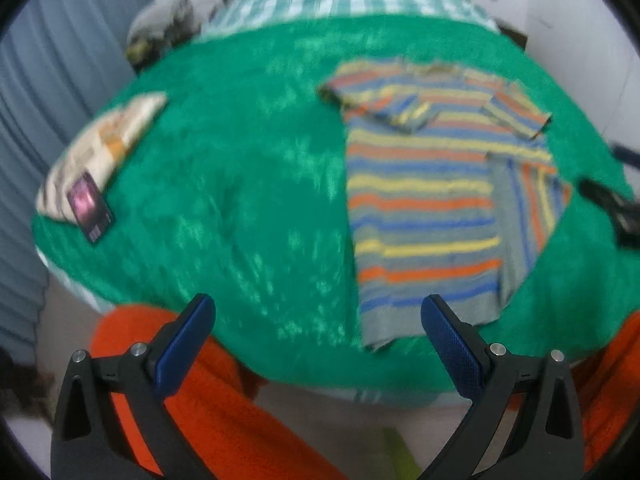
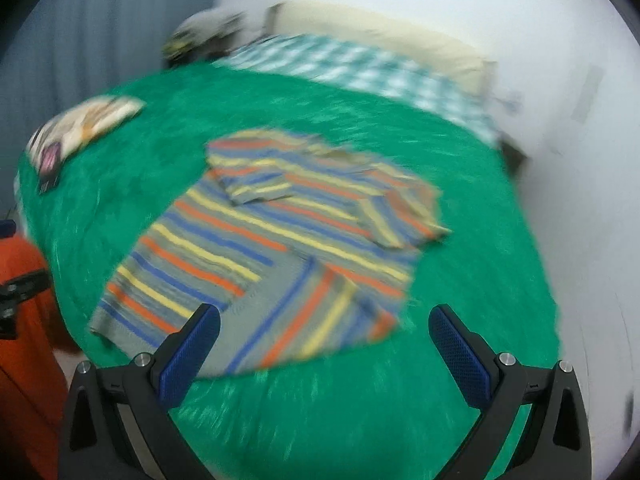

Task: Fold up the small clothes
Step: 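Grasp the sweater hem with the left gripper while the right gripper grasps the hem too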

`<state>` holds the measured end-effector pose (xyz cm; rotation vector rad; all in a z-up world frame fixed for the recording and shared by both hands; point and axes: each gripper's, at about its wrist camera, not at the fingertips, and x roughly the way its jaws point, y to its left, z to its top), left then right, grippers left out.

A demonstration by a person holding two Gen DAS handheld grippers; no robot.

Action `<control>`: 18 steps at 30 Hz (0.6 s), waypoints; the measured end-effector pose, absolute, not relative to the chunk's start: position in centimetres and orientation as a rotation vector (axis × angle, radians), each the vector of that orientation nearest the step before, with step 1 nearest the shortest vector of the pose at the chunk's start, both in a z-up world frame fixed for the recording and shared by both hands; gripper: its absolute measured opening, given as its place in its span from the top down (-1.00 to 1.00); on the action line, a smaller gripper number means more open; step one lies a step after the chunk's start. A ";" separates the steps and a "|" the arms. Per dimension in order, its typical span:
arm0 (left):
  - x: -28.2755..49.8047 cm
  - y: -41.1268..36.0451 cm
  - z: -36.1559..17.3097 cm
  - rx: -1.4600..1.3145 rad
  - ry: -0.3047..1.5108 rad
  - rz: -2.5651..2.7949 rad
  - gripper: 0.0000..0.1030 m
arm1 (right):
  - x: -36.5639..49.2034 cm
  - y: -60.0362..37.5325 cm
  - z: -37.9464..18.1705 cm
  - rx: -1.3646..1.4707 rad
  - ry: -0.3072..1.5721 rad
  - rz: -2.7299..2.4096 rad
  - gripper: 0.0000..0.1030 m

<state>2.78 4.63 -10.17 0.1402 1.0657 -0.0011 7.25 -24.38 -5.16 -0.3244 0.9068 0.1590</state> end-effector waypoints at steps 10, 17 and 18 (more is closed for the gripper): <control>2.0 7.1 -12.7 0.056 1.128 -0.027 -0.99 | 17.8 -24.8 -15.2 -0.308 1.201 0.415 0.73; 3.3 8.4 -13.9 -0.015 1.142 -0.056 -0.99 | 4.7 -30.0 -7.8 -0.335 1.124 0.471 0.89; 3.5 8.2 -14.1 -0.021 1.149 -0.066 -0.99 | 3.1 -30.9 -7.5 -0.341 1.142 0.459 0.89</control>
